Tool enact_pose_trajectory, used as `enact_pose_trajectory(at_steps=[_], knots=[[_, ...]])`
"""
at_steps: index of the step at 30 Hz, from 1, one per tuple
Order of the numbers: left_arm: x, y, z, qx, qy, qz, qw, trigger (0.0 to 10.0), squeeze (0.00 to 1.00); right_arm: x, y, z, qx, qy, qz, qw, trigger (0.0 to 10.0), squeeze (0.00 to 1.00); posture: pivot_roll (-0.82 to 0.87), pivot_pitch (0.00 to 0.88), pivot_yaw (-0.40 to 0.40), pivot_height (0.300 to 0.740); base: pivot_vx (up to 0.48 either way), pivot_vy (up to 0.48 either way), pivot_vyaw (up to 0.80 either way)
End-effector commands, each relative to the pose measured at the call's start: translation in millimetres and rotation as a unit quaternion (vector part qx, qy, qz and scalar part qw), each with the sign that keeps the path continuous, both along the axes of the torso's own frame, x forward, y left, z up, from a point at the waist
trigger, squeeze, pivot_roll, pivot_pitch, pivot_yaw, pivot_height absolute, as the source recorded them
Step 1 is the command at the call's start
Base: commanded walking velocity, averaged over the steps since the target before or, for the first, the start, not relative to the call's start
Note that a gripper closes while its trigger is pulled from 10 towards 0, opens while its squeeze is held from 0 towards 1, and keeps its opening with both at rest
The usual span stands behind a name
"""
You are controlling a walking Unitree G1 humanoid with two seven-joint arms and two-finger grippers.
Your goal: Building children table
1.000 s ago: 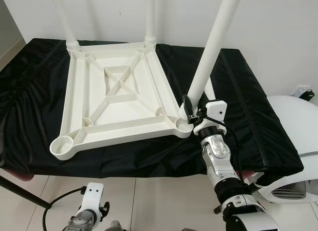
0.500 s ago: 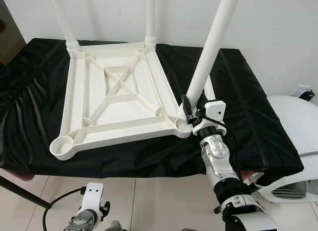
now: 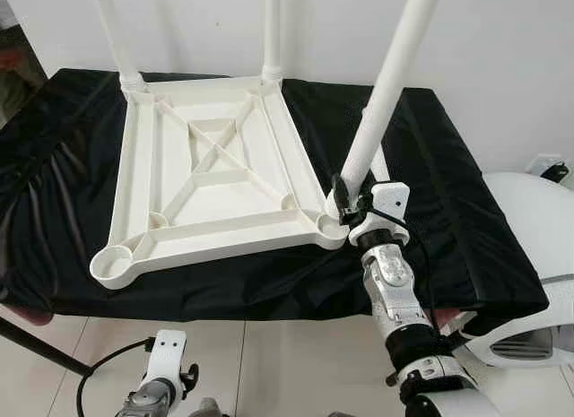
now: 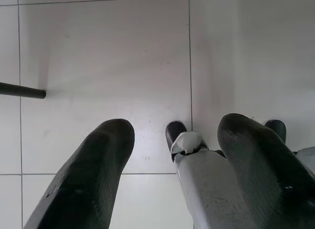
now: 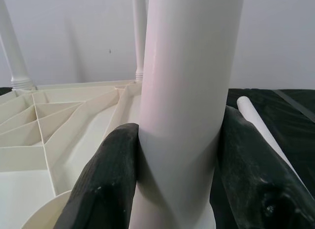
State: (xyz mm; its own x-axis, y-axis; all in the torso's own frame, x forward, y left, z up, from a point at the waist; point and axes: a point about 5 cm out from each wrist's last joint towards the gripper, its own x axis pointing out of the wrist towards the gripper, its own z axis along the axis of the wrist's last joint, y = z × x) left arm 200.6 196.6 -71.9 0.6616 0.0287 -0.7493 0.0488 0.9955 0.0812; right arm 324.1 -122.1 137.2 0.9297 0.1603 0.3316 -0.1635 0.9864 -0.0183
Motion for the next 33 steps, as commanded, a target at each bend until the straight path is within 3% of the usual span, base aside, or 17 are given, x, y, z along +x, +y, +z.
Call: enact_pose_trajectory(at_steps=[1,8,33], knots=[[-5.5,-2.3,-3,-0.023,0.012,-0.016,1.0,10.0,0.0,-2.5,4.3,-4,-0.007,0.013,0.008,1.0,10.0,0.0,0.01,0.0,0.003,0.74,0.0,0.0,0.0],[-6.1,-2.3,-3,-0.023,0.014,-0.015,1.0,10.0,0.0,-12.4,3.8,5,-0.027,-0.027,0.0,0.999,10.0,0.0,0.0,0.0,0.004,0.74,0.0,0.0,0.0],[-7.0,-7.9,-5,-0.029,0.016,-0.015,0.999,10.0,0.0,-16.4,-15.3,12,-0.028,-0.027,-0.017,0.999,10.0,0.0,-0.01,0.0,-0.005,0.74,0.0,0.0,0.0]])
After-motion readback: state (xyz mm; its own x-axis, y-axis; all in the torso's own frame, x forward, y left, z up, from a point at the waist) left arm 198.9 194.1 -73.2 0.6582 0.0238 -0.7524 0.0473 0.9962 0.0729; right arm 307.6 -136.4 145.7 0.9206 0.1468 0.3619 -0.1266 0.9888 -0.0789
